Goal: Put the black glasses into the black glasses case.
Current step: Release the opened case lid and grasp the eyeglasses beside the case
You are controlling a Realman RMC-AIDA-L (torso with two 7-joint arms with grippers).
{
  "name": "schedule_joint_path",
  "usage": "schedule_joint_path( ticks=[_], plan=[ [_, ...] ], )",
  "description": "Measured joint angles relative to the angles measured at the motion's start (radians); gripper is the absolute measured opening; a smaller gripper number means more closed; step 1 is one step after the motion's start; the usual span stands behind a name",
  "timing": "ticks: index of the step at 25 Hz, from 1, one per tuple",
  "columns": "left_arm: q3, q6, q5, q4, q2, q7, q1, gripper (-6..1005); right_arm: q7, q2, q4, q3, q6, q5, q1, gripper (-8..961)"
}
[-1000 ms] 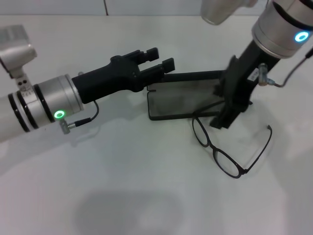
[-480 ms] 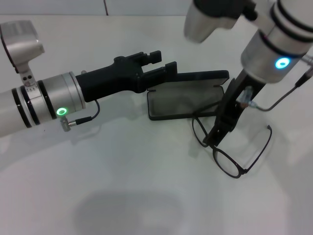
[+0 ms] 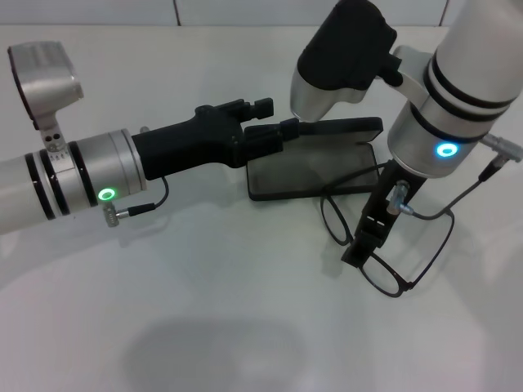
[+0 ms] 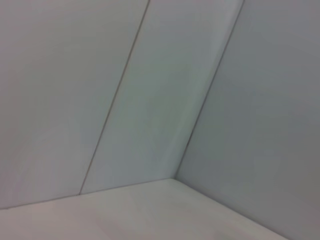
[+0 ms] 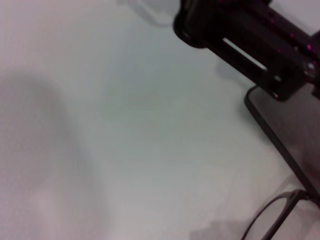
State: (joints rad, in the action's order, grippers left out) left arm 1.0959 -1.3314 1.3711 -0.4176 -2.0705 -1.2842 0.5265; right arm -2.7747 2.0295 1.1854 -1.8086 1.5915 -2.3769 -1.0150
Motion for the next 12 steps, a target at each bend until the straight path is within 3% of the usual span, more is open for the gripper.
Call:
schedule_joint_path(
  ticks=[12],
  plan=[
    [0.000,0.001,0.016,-0.002,-0.002,0.001,0.000,651,-0.026,0.000,-0.052,-0.089,-0.145,0.004,0.061,763]
  ],
)
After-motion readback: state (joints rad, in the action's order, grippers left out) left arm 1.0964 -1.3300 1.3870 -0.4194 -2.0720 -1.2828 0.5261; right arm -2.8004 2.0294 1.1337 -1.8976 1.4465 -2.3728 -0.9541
